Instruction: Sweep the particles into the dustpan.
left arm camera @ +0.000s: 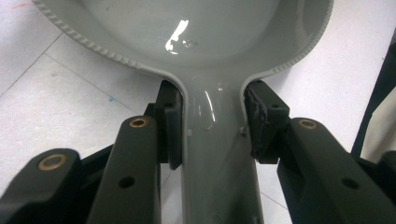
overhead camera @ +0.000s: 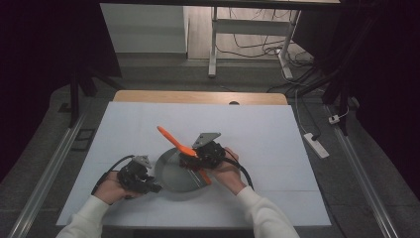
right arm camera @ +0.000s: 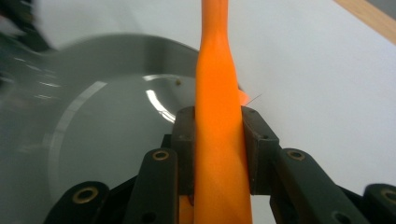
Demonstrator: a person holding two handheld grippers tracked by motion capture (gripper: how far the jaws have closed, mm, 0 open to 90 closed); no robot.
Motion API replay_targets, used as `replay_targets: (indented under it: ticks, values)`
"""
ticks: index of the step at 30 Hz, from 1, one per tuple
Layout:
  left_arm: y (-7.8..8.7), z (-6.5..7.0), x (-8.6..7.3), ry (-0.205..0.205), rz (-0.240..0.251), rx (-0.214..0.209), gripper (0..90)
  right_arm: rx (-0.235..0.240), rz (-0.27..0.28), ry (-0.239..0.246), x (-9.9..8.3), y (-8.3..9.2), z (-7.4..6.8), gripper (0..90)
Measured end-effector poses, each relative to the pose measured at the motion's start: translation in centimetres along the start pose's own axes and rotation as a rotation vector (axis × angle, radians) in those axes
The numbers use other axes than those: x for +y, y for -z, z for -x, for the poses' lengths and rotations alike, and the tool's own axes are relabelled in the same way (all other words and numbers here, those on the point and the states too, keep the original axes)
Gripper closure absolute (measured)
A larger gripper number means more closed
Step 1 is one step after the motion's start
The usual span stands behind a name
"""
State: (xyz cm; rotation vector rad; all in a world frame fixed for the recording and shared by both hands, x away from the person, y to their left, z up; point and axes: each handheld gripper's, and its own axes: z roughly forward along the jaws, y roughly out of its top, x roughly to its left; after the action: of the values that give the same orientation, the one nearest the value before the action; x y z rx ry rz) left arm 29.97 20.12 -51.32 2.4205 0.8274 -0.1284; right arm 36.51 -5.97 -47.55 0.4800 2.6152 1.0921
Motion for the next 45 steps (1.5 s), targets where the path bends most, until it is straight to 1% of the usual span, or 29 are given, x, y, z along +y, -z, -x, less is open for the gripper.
replay_targets:
  ticks: [1, 2, 3, 4, 5, 6, 7, 10, 11, 12, 14, 17, 19, 22, 24, 28, 29, 30, 31, 32, 34, 36, 38, 42, 44, 45]
  values:
    - [0.0, 0.0, 0.0, -0.001, -0.001, 0.000, 61.3, 0.000, 0.000, 0.000, 0.0, 0.0, 0.0, 70.4]
    - [0.0, 0.0, 0.0, -0.002, 0.000, 0.001, 61.3, -0.003, 0.006, 0.015, 0.2, 0.2, -0.1, 70.4]
    - [0.0, 0.0, 0.0, -0.001, 0.000, 0.001, 61.3, -0.015, 0.013, 0.025, 0.4, 0.4, -0.2, 70.5]
    - [0.0, 0.0, 0.0, -0.002, 0.000, 0.001, 61.3, -0.027, 0.026, 0.021, 0.4, 0.7, 0.0, 70.4]
    - [0.0, 0.0, 0.0, -0.004, -0.002, 0.001, 61.3, -0.049, 0.051, -0.003, 0.3, 1.4, 0.6, 70.5]
    - [0.0, 0.0, 0.0, -0.002, 0.000, 0.001, 61.3, -0.068, 0.058, -0.019, 0.2, 1.8, 1.1, 70.5]
    - [0.0, 0.0, 0.0, -0.001, 0.001, 0.001, 61.3, -0.068, 0.058, -0.019, 0.2, 1.8, 1.1, 70.5]
    - [0.0, 0.0, 0.0, -0.001, 0.001, 0.002, 61.3, -0.122, 0.063, -0.062, -0.4, 2.5, 2.5, 70.4]
    - [0.0, 0.0, 0.0, -0.002, 0.001, 0.004, 61.3, -0.145, 0.058, -0.087, -0.8, 2.8, 3.2, 70.4]
    - [0.0, 0.0, 0.0, -0.001, 0.001, 0.004, 61.3, -0.145, 0.058, -0.087, -0.8, 2.8, 3.2, 70.4]
    - [0.0, 0.1, 0.0, -0.001, 0.001, 0.003, 61.3, -0.162, 0.047, -0.093, -1.1, 2.7, 3.8, 70.4]
    - [0.0, 0.1, 0.0, 0.000, 0.002, 0.004, 61.3, -0.164, 0.032, -0.107, -1.5, 2.3, 4.4, 70.4]
    - [0.0, 0.1, 0.0, 0.000, 0.002, 0.005, 61.3, -0.167, 0.015, -0.117, -1.7, 1.9, 4.5, 70.4]
    - [0.0, 0.1, -0.1, 0.000, 0.003, 0.005, 61.3, -0.171, -0.027, -0.108, -2.2, 1.6, 4.6, 70.4]
    - [-0.1, 0.1, -0.1, 0.000, 0.003, 0.006, 61.3, -0.169, -0.033, -0.112, -2.3, 1.5, 4.6, 70.4]
    - [-0.1, 0.1, -0.1, -0.002, 0.003, 0.008, 61.3, -0.158, -0.068, -0.119, -2.9, 1.3, 4.2, 70.4]
    - [-0.1, 0.1, -0.1, -0.002, 0.003, 0.008, 61.3, -0.147, -0.062, -0.124, -3.0, 1.3, 3.9, 70.4]
    - [-0.1, 0.1, -0.1, -0.001, 0.004, 0.007, 61.3, -0.141, -0.065, -0.118, -3.1, 1.4, 3.7, 70.4]
    - [-0.1, 0.1, -0.1, -0.002, 0.004, 0.007, 61.3, -0.146, -0.070, -0.109, -3.1, 1.5, 3.4, 70.4]
    - [-0.1, 0.1, -0.1, -0.003, 0.003, 0.008, 61.3, -0.138, -0.069, -0.109, -3.1, 1.6, 3.2, 70.4]
    - [-0.1, 0.2, 0.0, -0.003, 0.004, 0.009, 61.3, -0.102, -0.057, -0.129, -3.2, 1.7, 2.8, 70.3]
    - [-0.1, 0.2, -0.1, -0.003, 0.004, 0.010, 61.3, -0.095, -0.056, -0.118, -3.0, 1.6, 2.3, 70.4]
    - [-0.1, 0.2, -0.1, -0.002, 0.004, 0.010, 61.3, -0.076, -0.054, -0.116, -2.9, 1.5, 1.9, 70.4]
    - [-0.2, 0.2, -0.1, -0.002, 0.003, 0.010, 61.3, -0.075, -0.056, -0.080, -2.3, 1.1, 0.8, 70.3]
    - [-0.2, 0.2, -0.1, -0.002, 0.003, 0.010, 61.2, -0.079, -0.053, -0.069, -2.1, 1.1, 0.4, 70.3]
    - [-0.2, 0.2, -0.1, -0.001, 0.003, 0.011, 61.2, -0.071, -0.042, -0.071, -2.0, 1.1, 0.2, 70.3]
